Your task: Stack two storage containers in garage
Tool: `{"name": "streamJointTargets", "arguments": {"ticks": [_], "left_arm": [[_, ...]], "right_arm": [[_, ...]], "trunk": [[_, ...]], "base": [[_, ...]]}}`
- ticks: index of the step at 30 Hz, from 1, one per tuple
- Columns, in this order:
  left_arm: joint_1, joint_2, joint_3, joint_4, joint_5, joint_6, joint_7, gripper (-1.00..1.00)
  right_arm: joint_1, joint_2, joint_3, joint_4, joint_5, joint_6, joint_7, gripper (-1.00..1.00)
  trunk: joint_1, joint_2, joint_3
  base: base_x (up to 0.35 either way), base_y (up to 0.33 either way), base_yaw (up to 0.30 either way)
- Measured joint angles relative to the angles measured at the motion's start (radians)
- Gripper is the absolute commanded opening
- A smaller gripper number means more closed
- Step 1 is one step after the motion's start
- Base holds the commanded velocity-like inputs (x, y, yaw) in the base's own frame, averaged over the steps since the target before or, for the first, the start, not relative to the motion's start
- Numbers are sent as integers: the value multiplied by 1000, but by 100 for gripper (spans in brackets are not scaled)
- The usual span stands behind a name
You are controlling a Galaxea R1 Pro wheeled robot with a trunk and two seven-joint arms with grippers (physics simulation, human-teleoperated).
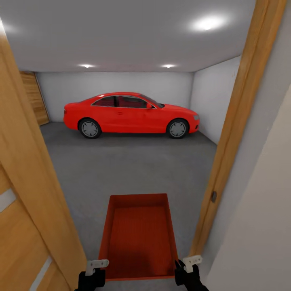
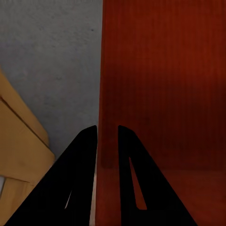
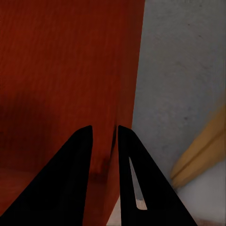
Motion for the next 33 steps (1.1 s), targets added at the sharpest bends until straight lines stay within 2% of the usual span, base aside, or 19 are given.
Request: {"name": "streamJointTargets", "arguments": {"ticks": [8, 21, 33], "left_arm": [[0, 0, 0, 0, 0, 0, 0, -100], [0, 0, 0, 0, 0, -1, 0, -100], [0, 0, 0, 0, 0, 0, 0, -100]], "right_arm": [[0, 0, 0, 0, 0, 0, 0, -100], [0, 0, 0, 0, -1, 0, 0, -100], [0, 0, 0, 0, -1, 0, 0, -100]], "trunk": [[0, 0, 0], [0, 0, 0], [0, 0, 0]], "base": [[278, 27, 0], [25, 0, 0], [303, 0, 0]]}}
